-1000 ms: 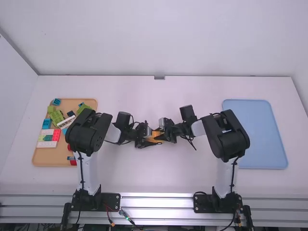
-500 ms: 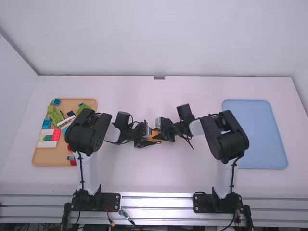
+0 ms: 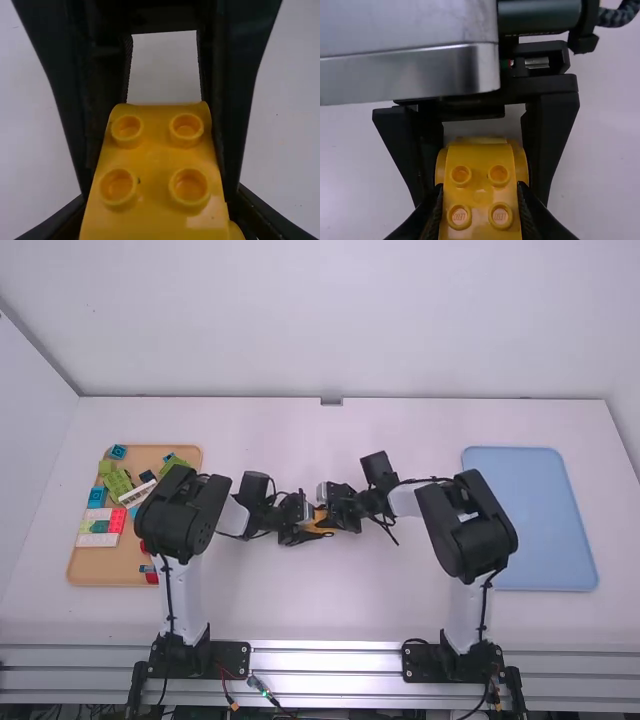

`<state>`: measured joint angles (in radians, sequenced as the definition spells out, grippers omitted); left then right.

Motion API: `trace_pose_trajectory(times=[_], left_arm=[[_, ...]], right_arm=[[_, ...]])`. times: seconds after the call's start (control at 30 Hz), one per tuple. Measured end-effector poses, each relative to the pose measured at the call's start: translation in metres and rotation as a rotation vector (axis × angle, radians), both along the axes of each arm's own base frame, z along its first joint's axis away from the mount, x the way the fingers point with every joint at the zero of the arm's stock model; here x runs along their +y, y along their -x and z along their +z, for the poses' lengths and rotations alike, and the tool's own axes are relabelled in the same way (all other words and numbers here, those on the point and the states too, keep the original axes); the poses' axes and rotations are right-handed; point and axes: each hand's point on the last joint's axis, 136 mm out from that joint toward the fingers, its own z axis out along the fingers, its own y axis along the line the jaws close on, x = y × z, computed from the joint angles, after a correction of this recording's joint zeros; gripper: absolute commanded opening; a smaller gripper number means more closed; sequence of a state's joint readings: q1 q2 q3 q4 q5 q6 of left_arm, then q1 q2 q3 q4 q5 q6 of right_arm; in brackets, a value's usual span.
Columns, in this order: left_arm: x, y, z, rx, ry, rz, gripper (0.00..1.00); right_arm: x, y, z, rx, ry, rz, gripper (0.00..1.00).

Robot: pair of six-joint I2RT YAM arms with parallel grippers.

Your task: Assemble lego blocks to make yellow taxi

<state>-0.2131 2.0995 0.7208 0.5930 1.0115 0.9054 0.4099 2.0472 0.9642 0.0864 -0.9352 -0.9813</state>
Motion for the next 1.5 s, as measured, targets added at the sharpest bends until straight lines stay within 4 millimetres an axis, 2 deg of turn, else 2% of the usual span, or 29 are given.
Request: trace_pose_trajectory(times=[0.2,0.23,0.43,0.8,0.97,1.27,1.5], left_arm=[[0.001,0.000,0.000,-0.001,-0.001,0.002,0.60],[0.001,-0.001,0.000,-0.001,-0.001,0.003,0.59],[0.001,-0.001,0.000,-0.001,-0.002,0.003,0.55],[0.001,-0.001,0.000,0.003,-0.003,0.003,0.51],[0.000,-0.002,0.000,0.003,-0.006,0.004,0.50],[-0.003,0.000,-0.001,0.003,-0.008,-0.005,0.50],[-0.003,0.001,-0.001,0.007,-0.006,-0.008,0.50]], right_arm=[[0.001,-0.001,0.000,-0.016,0.021,-0.005,0.00],[0.001,-0.001,0.000,-0.018,0.020,-0.005,0.07],[0.001,-0.001,0.000,-0.016,0.015,-0.005,0.24],[0.000,-0.002,0.001,-0.016,0.010,-0.006,0.32],[-0.002,-0.004,-0.005,-0.009,0.033,-0.025,0.39],[0.000,-0.004,-0.008,-0.016,0.031,-0.022,0.40],[-0.001,-0.002,-0.007,-0.013,0.031,-0.016,0.48]])
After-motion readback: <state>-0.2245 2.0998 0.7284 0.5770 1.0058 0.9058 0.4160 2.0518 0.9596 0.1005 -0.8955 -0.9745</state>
